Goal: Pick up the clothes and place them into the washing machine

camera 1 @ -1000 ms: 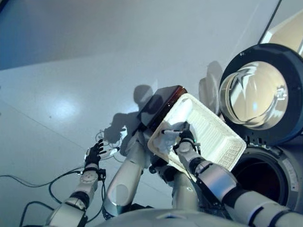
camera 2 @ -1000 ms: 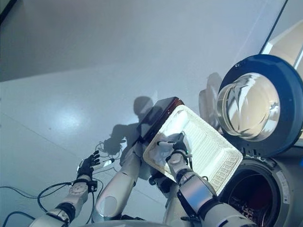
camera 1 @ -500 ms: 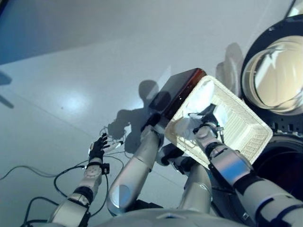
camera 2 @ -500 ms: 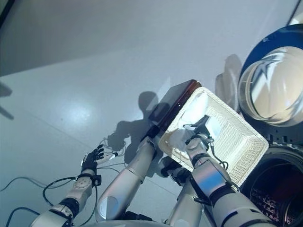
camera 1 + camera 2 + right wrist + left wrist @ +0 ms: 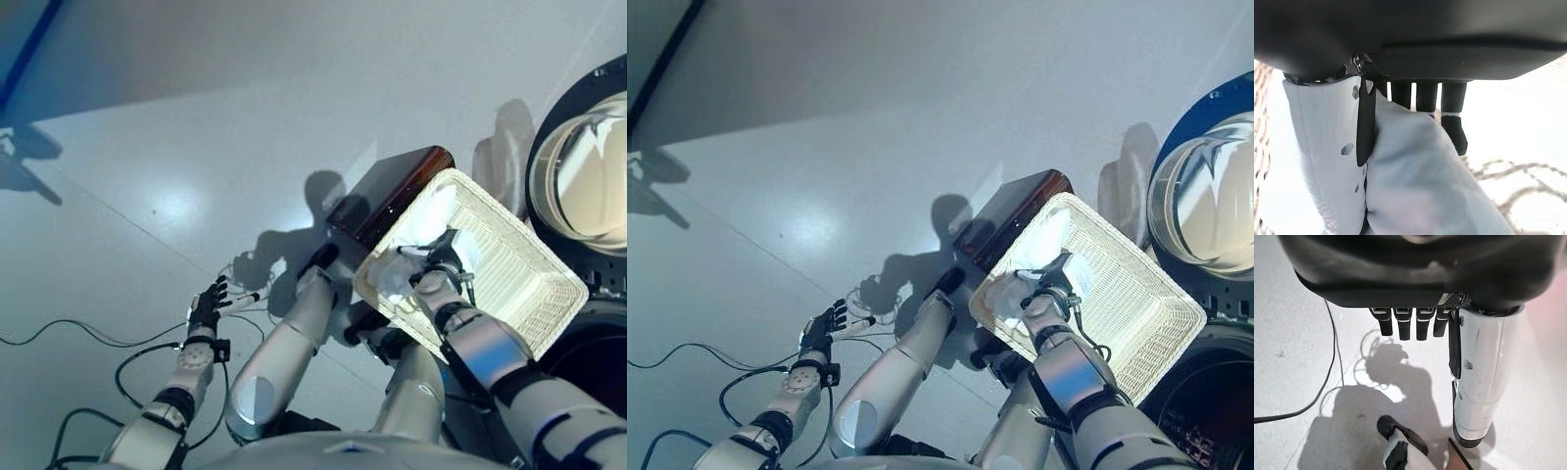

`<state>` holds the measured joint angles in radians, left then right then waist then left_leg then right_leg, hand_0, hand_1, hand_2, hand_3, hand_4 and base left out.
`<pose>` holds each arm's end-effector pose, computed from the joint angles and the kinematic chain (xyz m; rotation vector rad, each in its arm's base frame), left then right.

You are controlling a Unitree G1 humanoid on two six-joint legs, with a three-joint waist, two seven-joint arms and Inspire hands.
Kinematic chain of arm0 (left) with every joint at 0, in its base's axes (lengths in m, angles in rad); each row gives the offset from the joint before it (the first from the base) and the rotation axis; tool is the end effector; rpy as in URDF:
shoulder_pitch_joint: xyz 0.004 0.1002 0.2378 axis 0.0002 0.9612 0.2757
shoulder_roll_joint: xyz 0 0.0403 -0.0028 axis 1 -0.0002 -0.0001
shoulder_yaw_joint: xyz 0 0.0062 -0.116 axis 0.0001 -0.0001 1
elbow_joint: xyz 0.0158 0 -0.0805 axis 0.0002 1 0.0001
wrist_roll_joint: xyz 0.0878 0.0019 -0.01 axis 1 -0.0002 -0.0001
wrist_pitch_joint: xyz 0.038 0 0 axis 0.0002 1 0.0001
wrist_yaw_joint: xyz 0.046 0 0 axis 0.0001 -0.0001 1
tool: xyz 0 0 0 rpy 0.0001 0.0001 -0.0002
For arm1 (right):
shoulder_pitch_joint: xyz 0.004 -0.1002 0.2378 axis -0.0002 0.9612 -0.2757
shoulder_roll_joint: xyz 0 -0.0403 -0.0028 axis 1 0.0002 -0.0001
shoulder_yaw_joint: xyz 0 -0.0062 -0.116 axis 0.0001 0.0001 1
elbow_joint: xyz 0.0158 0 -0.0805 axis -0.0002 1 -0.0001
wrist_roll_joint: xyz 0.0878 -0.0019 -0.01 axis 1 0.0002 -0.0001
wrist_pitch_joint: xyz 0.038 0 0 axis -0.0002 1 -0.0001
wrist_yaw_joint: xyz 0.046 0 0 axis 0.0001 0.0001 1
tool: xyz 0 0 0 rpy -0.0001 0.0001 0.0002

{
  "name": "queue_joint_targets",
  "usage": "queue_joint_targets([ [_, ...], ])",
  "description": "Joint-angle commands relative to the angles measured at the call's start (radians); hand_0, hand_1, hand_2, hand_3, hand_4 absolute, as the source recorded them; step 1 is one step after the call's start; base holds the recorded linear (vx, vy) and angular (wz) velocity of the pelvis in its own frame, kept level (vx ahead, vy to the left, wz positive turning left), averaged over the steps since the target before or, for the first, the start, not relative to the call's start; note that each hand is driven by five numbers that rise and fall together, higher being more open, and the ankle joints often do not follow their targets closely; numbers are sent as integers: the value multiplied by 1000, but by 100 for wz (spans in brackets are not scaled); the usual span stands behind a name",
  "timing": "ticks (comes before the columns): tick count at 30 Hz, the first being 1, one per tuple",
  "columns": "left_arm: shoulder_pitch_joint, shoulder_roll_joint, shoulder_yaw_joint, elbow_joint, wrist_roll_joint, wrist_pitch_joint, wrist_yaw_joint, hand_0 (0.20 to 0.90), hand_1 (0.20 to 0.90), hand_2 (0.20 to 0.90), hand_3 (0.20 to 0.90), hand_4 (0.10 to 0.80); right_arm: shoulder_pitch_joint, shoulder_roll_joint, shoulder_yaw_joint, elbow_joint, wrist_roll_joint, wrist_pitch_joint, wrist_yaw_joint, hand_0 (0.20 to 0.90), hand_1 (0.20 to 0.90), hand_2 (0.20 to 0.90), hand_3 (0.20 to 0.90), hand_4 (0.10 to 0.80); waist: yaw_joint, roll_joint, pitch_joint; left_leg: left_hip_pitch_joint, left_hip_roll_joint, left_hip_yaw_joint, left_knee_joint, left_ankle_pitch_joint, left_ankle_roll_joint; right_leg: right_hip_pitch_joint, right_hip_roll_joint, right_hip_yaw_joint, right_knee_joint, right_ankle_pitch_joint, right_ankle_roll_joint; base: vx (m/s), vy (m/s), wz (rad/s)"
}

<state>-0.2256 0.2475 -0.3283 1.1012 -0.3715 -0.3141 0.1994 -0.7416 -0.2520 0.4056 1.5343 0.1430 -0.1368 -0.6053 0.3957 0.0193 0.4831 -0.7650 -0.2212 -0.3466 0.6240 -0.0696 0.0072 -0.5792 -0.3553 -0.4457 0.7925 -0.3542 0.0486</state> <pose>0.1746 0.1998 -0.0764 0.1537 0.5824 0.1819 0.2750 -0.2028 -0.0129 -0.6728 0.5004 -0.5039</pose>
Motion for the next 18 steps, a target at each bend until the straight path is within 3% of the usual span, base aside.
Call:
queue_joint_targets([
  [1,79,19,1,-17,31,-41,9,900,900,900,900,800,62,-15,-75,12,-22,-20,12,200,200,200,200,300,-1,25,-1,51,0,55,-155,45,5,71,0,34,-108,139,27,22,-18,-17],
  [10,129,15,29,7,33,-44,-15,900,900,900,900,800,139,-139,-195,12,51,-45,48,200,200,200,200,300,-67,15,-84,183,47,116,-324,99,-15,172,54,71,-316,215,39,10,15,-23],
  [11,147,7,31,11,28,-45,-23,900,900,900,900,800,151,-156,-213,16,59,-46,55,200,200,200,200,300,-77,28,-101,204,61,130,-367,143,-15,181,70,70,-374,266,33,-54,89,-47],
  [18,179,-33,34,63,2,-52,-45,900,900,900,900,800,185,-204,-351,-9,241,-114,112,200,200,200,200,300,-156,53,-157,293,104,207,-454,157,-24,230,99,141,-521,333,58,4,49,-55],
])
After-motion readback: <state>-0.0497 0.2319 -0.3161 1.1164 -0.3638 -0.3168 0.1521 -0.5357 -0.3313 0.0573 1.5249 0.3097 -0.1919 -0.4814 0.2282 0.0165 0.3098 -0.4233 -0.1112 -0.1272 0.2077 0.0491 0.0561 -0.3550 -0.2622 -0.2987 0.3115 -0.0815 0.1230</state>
